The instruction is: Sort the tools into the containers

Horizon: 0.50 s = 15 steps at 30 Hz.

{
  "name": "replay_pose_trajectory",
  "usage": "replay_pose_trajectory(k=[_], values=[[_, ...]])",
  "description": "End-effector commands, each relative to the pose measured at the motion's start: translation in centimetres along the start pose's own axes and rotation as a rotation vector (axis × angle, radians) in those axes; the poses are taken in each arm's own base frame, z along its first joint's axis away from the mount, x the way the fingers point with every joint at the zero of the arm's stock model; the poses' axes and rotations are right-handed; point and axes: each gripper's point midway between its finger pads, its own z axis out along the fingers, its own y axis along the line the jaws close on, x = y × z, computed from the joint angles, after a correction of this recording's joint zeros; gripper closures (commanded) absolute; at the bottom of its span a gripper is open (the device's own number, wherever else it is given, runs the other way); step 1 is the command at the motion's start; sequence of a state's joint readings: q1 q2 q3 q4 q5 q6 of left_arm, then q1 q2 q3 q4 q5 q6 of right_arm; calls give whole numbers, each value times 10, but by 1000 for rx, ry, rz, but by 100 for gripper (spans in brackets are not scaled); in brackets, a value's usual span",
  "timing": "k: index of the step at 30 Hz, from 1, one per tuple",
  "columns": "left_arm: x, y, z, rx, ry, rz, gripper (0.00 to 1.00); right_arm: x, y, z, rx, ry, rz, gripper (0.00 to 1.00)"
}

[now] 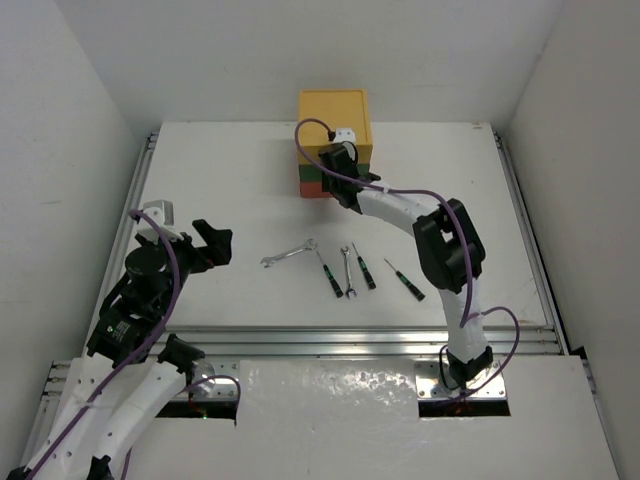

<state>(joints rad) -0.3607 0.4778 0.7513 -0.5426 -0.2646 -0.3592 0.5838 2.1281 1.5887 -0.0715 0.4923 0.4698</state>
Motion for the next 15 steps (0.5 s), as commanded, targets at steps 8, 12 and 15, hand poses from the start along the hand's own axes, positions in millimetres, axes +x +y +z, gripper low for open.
replay_pose_trajectory(k=[8, 12, 15], values=[[-10, -9, 1, 44, -37, 6, 0, -38, 4, 11, 19, -109, 64, 70], [-8, -10, 2, 48, -32, 9, 0, -42, 3, 8, 20, -128, 74, 77], [-8, -10, 2, 50, -28, 10, 0, -42, 0, 6, 26, -131, 75, 84]])
